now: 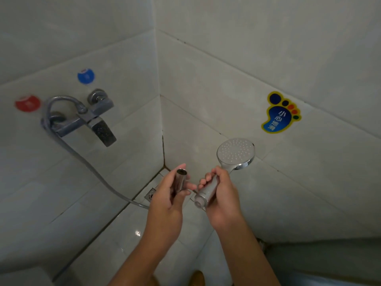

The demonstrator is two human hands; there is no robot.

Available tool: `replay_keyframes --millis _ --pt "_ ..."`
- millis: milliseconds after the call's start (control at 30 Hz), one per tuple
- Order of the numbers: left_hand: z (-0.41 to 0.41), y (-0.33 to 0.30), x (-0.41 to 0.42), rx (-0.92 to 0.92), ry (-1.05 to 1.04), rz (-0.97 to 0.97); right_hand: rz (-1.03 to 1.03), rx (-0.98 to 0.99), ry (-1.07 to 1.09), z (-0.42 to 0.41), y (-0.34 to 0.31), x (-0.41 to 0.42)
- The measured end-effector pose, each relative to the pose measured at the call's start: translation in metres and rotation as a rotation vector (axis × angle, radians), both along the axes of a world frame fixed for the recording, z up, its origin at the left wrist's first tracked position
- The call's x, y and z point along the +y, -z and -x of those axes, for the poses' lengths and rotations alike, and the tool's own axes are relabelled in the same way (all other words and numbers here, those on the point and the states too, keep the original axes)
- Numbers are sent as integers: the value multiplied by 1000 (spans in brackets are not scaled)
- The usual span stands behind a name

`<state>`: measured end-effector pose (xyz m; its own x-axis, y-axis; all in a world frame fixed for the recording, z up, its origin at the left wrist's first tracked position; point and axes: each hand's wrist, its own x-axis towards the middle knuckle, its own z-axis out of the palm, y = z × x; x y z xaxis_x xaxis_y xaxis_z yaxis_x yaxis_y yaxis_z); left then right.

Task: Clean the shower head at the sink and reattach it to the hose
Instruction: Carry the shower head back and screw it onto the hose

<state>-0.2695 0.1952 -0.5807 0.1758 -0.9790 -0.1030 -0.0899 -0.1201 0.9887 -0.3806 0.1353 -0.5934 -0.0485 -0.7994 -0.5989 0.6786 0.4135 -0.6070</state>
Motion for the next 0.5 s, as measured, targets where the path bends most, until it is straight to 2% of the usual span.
replay_keyframes --millis 233,500 --pt "1 -10 5 -116 55 194 14 -18 5 3 -8 2" --pt "-2 0 6 -78 7 163 52 -31 5 3 -15 6"
